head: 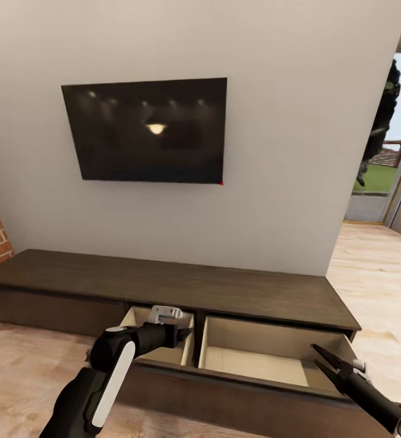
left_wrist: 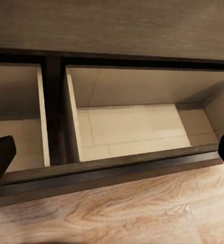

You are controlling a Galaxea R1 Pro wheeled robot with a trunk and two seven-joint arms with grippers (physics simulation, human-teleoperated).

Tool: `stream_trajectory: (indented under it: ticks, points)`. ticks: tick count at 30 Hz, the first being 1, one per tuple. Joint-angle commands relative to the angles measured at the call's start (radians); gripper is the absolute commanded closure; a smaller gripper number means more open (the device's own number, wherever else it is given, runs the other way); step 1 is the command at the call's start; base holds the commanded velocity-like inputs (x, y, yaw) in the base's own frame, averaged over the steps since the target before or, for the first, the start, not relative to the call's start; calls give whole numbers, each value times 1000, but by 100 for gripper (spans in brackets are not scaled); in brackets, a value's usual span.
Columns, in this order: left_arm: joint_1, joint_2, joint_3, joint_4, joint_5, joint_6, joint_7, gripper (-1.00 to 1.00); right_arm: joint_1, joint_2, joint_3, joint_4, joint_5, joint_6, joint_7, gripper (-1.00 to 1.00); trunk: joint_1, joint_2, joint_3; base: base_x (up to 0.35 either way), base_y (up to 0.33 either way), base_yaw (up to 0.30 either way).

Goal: Place each of the two pumpkins and all three candles from the living room inside a cabinet in the living room (use any cabinet), then make sure every cabinet is closed, and position the cauldron so it is next to a table in the living room.

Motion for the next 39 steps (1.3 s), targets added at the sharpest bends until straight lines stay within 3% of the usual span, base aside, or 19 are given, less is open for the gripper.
stream_trajectory:
  ticks: [1, 9, 33, 39]
  points:
    - [-1, 0, 1, 0, -3, 4, -4, -100, 0, 0, 5, 0, -4, 9, 2, -100, 0, 0, -1, 0, 0, 286]
    - [-1, 1, 2, -1, -3, 3, -3, -100, 0, 0, 34, 0, 0, 8, 0, -100, 0, 0, -1, 0, 0, 287]
    - [-1, 1, 10, -2, -3, 1, -1, -100, 0, 3, 38, 0, 2, 7, -9, -100, 0, 0, -1, -40, 49, 287]
    - [-1, 1, 11, -2, -3, 2, -1, -100, -1, 3, 92, 0, 2, 6, -12, -100, 0, 0, -1, -1, 1, 287]
